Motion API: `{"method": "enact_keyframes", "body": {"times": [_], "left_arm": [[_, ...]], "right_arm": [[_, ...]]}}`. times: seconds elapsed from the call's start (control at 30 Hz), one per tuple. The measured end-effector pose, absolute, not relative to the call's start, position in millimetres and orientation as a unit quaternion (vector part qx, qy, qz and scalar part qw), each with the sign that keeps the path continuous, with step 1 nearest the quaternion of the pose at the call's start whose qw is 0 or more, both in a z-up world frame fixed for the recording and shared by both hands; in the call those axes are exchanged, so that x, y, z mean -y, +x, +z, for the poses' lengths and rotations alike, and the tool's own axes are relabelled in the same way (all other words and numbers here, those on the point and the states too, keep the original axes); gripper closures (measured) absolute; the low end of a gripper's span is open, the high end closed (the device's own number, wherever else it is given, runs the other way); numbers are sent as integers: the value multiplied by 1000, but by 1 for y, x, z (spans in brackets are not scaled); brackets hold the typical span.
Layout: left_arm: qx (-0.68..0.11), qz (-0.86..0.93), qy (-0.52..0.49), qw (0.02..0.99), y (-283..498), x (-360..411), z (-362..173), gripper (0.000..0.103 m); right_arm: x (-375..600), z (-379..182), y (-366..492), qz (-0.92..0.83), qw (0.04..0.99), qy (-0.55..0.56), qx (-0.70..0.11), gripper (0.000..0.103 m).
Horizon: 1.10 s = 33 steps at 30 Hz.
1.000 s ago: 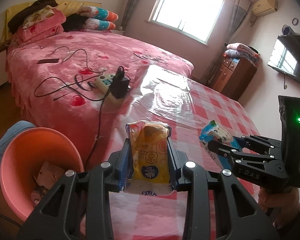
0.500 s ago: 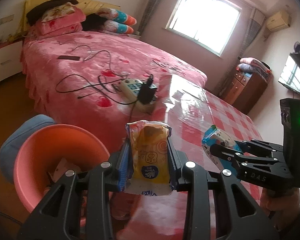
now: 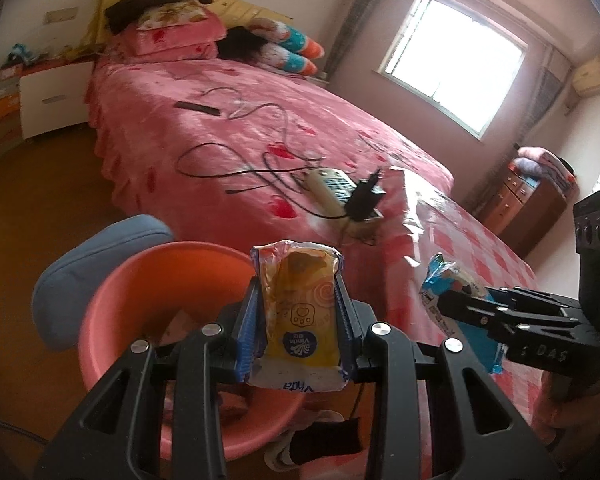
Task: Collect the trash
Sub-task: 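Lift and carry the bread pack and wipes pack toward the orange bucket with both tools, then open both tools over the orange bucket to drop the packs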
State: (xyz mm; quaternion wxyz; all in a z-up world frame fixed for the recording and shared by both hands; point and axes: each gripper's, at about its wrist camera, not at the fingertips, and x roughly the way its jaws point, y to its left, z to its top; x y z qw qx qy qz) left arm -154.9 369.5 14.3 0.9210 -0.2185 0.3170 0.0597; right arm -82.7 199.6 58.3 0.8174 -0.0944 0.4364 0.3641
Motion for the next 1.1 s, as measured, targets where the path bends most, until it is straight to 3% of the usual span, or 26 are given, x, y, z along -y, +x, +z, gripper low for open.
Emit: {"method": "enact_keyframes", "body": {"times": [0.47, 0.57, 0.6, 0.63, 0.7, 0.73, 0.87, 1.1], "left_arm": [[-339, 97, -268, 897, -163, -415, -20, 67], [-341, 107, -271, 894, -163, -420, -26, 66], [-342, 111, -276, 891, -163, -424, -30, 65], [-343, 114, -281, 889, -162, -426, -33, 60], [-354, 119, -288, 882, -162, -432, -41, 50], [-359, 128, -289, 878, -162, -433, -45, 39], [-352, 153, -277, 881, -166, -434, -48, 24], [-342, 165, -257, 889, -166, -428, -39, 11]], "right_arm": [[-284, 54, -93, 431, 784, -107, -434, 63], [-294, 43, -92, 434, 777, -109, -443, 61], [-296, 39, -91, 433, 776, -106, -446, 55], [-295, 36, -89, 432, 774, -99, -451, 50], [-290, 34, -85, 425, 778, -85, -455, 27], [-286, 35, -82, 419, 782, -79, -455, 24], [-273, 42, -79, 398, 801, -76, -441, 19], [-254, 45, -78, 362, 825, -92, -424, 16]]}}
